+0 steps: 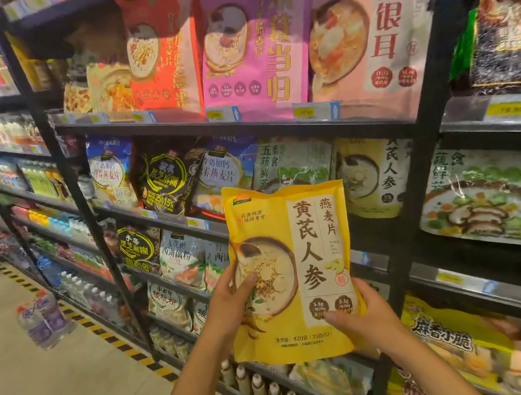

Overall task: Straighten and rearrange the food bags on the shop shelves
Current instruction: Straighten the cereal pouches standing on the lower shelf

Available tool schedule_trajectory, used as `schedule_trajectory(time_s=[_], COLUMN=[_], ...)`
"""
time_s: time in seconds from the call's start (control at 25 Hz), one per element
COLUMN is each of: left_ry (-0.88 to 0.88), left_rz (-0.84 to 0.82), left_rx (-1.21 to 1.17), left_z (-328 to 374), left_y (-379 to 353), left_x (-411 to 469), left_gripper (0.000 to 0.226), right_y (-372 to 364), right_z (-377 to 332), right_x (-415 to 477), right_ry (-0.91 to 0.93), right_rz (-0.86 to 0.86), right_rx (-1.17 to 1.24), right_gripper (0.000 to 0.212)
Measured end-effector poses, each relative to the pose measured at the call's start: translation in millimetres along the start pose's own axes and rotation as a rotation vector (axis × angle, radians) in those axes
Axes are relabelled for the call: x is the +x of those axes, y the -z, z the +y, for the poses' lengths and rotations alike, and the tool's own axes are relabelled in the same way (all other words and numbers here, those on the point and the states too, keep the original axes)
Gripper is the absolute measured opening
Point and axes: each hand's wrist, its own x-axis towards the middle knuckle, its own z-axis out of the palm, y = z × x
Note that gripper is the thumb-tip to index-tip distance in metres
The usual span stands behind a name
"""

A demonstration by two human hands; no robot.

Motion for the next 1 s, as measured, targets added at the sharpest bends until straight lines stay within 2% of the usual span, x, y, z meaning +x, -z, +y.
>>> schedule_trajectory(time_s=[0.12, 0.32, 0.52, 0.68, 0.84, 0.92, 1.0], left_ry=[0.017, 0.006, -0.007, -0.022, -0.051, -0.079, -0.111], left_rz=[-0.013, -0.075, -0.183, -0.305, -0.437, -0.489, -0.505], left_rx=[0.03, 0.014, -0.014, -0.019, -0.021, -0.021, -0.001], left_z=[7.7, 14.2, 23.0, 31.5, 39.9, 43.1, 47.1], left_y=[-11.5, -25.1, -45.9, -64.9, -82.6, -91.5, -100.7], left_x=[40.0, 100.9, 157.3, 201.8, 242.2, 256.3, 266.8], left_gripper=[0.054, 0.033, 0.031, 0.034, 0.036, 0.027, 0.009], right_y=[10.5, 25.8, 34.8, 37.6, 31.5, 25.8, 19.3], right_z=[-7.7, -13.7, -22.2, -35.5, -43.8, -44.9, -45.8], right_x=[36.5, 79.3, 99.2, 108.3, 116.1, 119.5, 124.4], right_ry=[0.008, 0.024, 0.012, 0.015, 0.015, 0.006, 0.009], right_rz=[0.0, 0.052, 0.155, 0.301, 0.508, 0.601, 0.684], right_rx=[0.002, -0.018, -0.029, -0.083, -0.128, -0.151, -0.163], right_gripper=[0.057, 0.062, 0.061, 0.053, 0.059, 0.061, 0.063])
